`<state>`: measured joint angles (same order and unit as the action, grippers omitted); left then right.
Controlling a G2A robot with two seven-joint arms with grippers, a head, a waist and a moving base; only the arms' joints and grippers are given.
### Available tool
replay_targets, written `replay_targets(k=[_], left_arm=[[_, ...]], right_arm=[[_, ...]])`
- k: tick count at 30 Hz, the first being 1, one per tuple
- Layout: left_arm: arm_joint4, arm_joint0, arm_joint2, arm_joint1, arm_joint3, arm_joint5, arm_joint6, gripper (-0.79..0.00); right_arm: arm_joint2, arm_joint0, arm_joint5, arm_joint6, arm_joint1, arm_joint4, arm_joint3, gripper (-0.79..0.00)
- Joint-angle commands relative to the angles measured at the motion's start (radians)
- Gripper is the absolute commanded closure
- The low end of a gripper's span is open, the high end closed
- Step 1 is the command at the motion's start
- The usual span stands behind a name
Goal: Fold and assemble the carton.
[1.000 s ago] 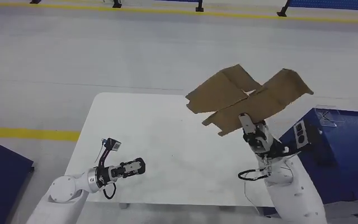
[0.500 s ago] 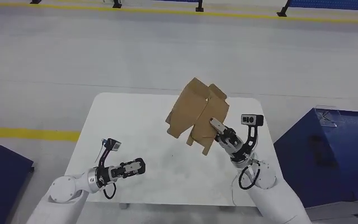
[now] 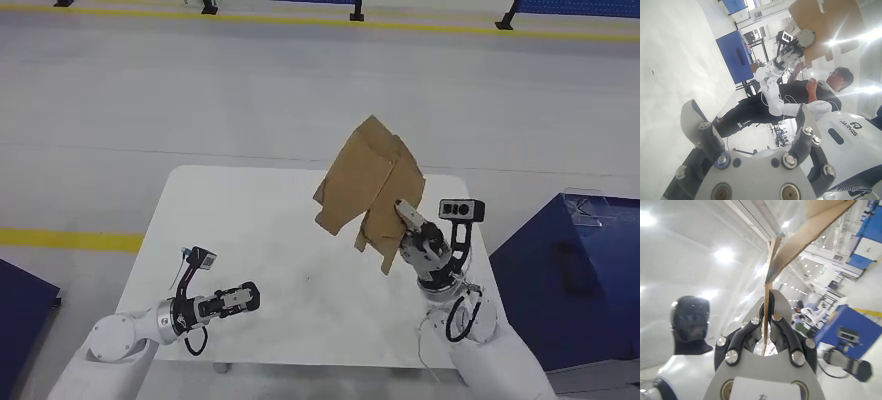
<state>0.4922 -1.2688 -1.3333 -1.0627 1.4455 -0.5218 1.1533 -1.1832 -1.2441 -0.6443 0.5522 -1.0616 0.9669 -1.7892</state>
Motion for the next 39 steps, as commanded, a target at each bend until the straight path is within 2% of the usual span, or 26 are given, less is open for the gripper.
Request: replay_targets(k=[1, 5, 10, 12, 15, 17, 19, 25, 28, 30, 32, 35, 39], left_arm=[[0.0, 0.0, 0.0, 0.0, 0.0, 0.0, 0.0, -0.785], [0.0, 0.0, 0.0, 0.0, 0.0, 0.0, 0.0, -0.785], [0.0, 0.0, 0.0, 0.0, 0.0, 0.0, 0.0, -0.785], [0.0, 0.0, 0.0, 0.0, 0.0, 0.0, 0.0, -0.785], [0.0, 0.0, 0.0, 0.0, 0.0, 0.0, 0.0, -0.785], [0.0, 0.0, 0.0, 0.0, 0.0, 0.0, 0.0, -0.785], [0.0, 0.0, 0.0, 0.0, 0.0, 0.0, 0.0, -0.785], [0.0, 0.0, 0.0, 0.0, 0.0, 0.0, 0.0, -0.785], [0.0, 0.0, 0.0, 0.0, 0.0, 0.0, 0.0, -0.785], [0.0, 0.0, 0.0, 0.0, 0.0, 0.0, 0.0, -0.785], [0.0, 0.0, 0.0, 0.0, 0.0, 0.0, 0.0, -0.785], [0.0, 0.0, 0.0, 0.0, 0.0, 0.0, 0.0, -0.785], [0.0, 0.0, 0.0, 0.0, 0.0, 0.0, 0.0, -0.785]], right_arm=[[-0.046, -0.02, 0.114, 0.058, 0.003, 0.254, -0.049, 0.0], [-0.123, -0.047, 0.467, 0.134, 0.005, 0.721, -0.079, 0.0], [-0.12, -0.055, 0.956, 0.017, 0.009, 1.045, -0.054, 0.0], [-0.096, -0.052, 1.143, -0.068, 0.01, 1.177, -0.038, 0.0], [-0.054, -0.044, 1.355, -0.236, 0.012, 1.392, -0.001, 0.0], [-0.028, -0.034, 1.452, -0.378, 0.017, 1.532, 0.017, 0.0], [-0.026, -0.025, 1.504, -0.459, 0.022, 1.641, 0.008, 0.0], [-0.062, -0.034, 1.519, -0.556, 0.032, 1.786, -0.013, 0.0], [-0.09, -0.036, 1.511, -0.553, 0.033, 1.765, -0.03, 0.0], [-0.137, -0.032, 1.465, -0.503, 0.031, 1.628, -0.052, 0.0], [-0.169, -0.049, 1.384, -0.385, 0.023, 1.436, -0.083, 0.0], [-0.204, -0.076, 1.171, -0.178, 0.013, 1.069, -0.119, 0.0], [-0.223, -0.11, 0.913, 0.048, 0.007, 0.712, -0.105, 0.0]])
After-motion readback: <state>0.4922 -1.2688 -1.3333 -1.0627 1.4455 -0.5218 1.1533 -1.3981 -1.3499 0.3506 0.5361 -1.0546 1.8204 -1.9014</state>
